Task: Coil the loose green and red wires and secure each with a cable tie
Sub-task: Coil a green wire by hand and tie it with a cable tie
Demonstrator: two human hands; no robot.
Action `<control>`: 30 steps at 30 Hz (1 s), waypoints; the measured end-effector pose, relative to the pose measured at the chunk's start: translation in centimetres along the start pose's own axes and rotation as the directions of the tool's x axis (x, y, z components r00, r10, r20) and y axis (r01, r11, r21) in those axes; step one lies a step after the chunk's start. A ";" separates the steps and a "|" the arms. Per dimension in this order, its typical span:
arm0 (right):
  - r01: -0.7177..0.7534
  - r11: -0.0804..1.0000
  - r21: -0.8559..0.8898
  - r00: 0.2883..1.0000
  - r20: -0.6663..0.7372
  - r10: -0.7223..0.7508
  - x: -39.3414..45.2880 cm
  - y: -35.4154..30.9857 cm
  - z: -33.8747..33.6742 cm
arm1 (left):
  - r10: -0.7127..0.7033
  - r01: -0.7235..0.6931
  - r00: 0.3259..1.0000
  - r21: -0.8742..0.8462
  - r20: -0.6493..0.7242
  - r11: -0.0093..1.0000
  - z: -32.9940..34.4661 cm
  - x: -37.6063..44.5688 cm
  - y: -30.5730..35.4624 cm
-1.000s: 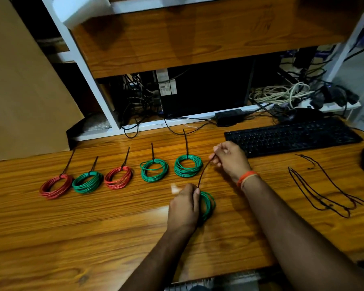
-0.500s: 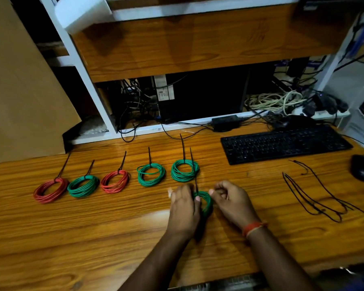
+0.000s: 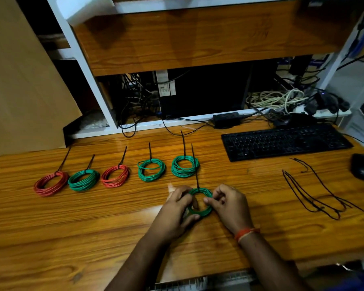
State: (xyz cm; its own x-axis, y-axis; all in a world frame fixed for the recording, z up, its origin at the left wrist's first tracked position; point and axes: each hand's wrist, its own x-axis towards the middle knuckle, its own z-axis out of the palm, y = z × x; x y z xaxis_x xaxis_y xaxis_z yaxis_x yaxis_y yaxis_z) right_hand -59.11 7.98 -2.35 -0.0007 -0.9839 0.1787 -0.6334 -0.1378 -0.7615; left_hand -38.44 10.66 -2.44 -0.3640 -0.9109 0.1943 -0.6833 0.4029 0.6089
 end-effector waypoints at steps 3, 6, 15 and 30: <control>0.070 0.997 0.035 0.996 -0.049 -0.068 -0.4 0.0 0.2 | -0.038 0.041 0.998 0.063 -0.050 0.997 0.4 -0.3 0.2; 0.198 0.980 0.036 0.980 -0.009 -0.198 -0.8 0.4 -0.1 | -0.069 0.071 0.996 0.036 -0.064 0.997 0.5 -0.1 0.3; 0.560 0.815 -0.146 0.828 0.111 -0.549 -1.2 1.3 -0.7 | -0.255 0.250 0.936 -0.050 -0.242 0.967 1.2 -0.5 2.0; 0.582 0.791 -0.187 0.809 0.230 -0.541 -1.0 1.5 -0.6 | -0.132 0.147 0.955 0.038 -0.266 0.988 1.3 -1.8 1.9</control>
State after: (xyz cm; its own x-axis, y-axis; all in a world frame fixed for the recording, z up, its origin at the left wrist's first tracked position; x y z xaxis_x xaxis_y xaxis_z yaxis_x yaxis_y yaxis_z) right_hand -60.53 8.84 -3.27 0.5200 -0.7475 0.4134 -0.6462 -0.6608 -0.3818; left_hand -39.91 13.21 -2.58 -0.0891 -0.9465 0.3102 -0.7529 0.2679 0.6011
